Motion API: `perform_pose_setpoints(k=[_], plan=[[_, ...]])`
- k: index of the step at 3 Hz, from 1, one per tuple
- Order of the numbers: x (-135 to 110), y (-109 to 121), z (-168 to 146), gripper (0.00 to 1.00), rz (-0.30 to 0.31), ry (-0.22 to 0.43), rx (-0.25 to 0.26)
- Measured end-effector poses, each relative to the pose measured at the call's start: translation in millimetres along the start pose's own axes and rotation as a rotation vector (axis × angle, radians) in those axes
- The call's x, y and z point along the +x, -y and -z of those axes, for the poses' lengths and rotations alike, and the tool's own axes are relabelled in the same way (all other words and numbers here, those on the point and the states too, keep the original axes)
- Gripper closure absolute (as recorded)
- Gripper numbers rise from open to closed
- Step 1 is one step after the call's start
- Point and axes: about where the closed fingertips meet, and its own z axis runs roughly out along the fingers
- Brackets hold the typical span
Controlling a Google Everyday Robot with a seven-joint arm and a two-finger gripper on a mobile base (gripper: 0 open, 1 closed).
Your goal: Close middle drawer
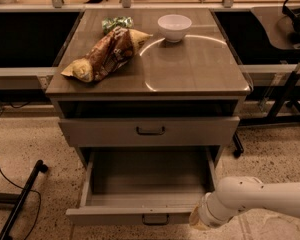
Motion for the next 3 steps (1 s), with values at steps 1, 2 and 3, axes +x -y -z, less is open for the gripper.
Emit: perform_pose_setpoints(k=[1, 2, 3], plan=[[11.3, 21.3, -1.0, 1.00, -0.001, -0.001, 0.041], [25.1, 51.1, -0.2, 1.00, -0.001, 0.007, 0.096], [25.8, 51.6, 0.1, 1.00, -0.001, 0.008, 0.099]])
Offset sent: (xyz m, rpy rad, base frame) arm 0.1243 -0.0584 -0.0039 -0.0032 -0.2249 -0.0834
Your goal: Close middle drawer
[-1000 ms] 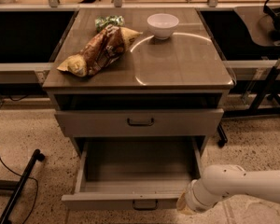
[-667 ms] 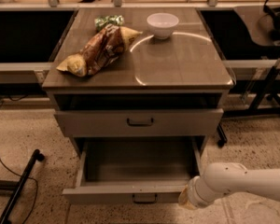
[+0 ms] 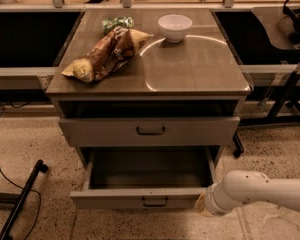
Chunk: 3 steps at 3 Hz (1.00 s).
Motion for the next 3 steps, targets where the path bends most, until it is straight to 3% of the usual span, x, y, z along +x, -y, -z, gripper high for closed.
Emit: perform_pose_setpoints(k=[1, 2, 3], plan=[[5.2, 26.4, -3.3, 1.00, -0.005, 0.018, 0.040], [5.2, 26.4, -3.3, 1.00, -0.005, 0.018, 0.040], [6.4, 51.2, -11.8, 1.00, 0.010, 0.031, 0.074]])
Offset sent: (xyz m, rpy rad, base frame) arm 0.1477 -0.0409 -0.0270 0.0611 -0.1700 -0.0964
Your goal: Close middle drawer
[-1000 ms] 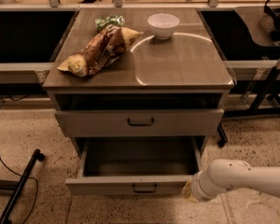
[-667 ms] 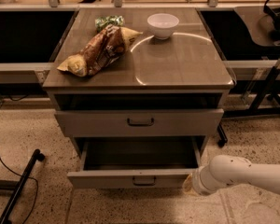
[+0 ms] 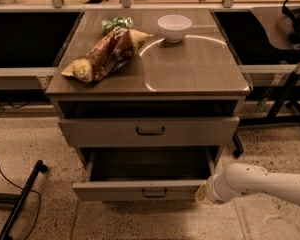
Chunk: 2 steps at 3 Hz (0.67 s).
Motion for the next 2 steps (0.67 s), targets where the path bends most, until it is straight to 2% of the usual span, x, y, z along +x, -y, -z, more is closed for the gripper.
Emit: perform_pose_setpoints(k=[1, 2], plan=[[0.6, 2.0, -0.9, 1.00, 0.000, 0.002, 0.004], [4.0, 20.9, -6.4, 1.00, -0.010, 0.013, 0.032]])
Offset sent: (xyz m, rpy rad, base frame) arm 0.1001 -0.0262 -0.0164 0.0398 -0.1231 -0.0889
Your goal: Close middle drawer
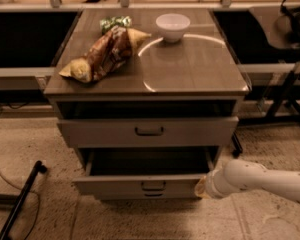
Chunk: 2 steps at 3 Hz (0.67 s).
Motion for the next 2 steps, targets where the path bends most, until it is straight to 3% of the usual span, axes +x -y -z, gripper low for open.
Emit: perform_pose_setpoints(k=[1, 2], plan=[[0.0, -0.1, 0.0, 1.00, 0.000, 0.000, 0.000], [4.8, 24.5, -8.3, 1.00, -0.014, 0.008, 0.024]])
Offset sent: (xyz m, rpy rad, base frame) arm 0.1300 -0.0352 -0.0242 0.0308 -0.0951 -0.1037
